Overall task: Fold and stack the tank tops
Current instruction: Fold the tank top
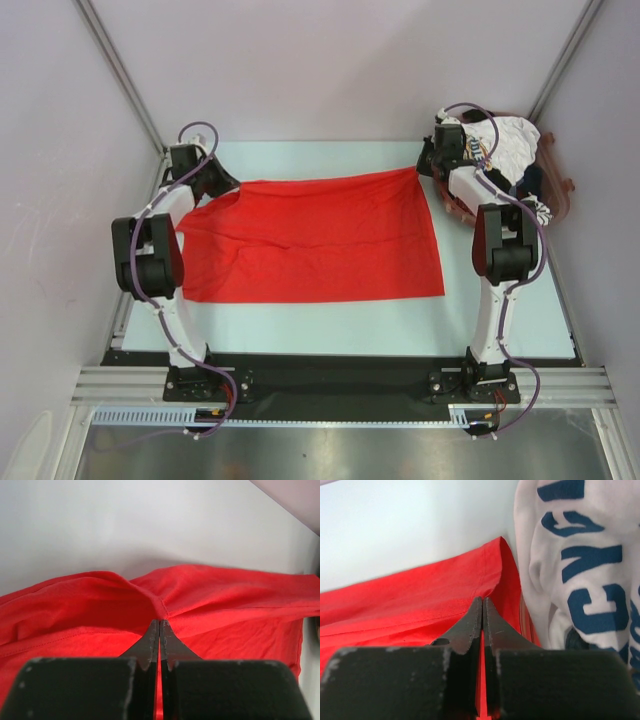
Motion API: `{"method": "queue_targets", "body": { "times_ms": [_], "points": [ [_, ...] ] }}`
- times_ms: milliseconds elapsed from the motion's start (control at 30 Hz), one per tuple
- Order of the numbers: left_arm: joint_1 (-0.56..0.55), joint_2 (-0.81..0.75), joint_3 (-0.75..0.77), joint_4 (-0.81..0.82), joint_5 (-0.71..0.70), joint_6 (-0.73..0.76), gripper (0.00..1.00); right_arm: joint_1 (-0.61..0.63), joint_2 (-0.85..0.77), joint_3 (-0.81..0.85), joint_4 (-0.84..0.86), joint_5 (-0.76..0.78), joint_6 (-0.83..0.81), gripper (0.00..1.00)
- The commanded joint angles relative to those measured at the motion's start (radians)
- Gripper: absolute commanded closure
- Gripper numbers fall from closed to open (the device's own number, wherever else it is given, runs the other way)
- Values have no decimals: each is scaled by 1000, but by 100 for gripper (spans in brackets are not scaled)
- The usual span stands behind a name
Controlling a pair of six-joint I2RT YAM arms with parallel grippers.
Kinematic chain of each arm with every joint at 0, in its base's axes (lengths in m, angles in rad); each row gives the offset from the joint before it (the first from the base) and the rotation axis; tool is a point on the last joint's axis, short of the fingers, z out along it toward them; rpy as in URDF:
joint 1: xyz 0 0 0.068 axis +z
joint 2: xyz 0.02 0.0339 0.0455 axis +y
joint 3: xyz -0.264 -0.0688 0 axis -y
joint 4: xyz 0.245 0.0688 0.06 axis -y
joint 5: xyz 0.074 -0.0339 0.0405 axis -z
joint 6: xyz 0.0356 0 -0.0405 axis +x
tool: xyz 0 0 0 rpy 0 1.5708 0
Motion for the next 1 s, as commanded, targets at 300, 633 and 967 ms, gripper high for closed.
{"method": "queue_targets", "body": {
  "times_ms": [300, 633, 967],
  "points": [
    [4, -157, -86, 71, 4, -26, 100, 15, -141, -62, 38, 20, 2, 100],
    [6, -247, -189, 93, -10, -30, 100, 9, -193, -136, 33, 23, 30, 100],
    [4, -295, -232, 93, -17, -35, 100, 4, -225, -154, 16, 23, 43, 100]
  ]
}}
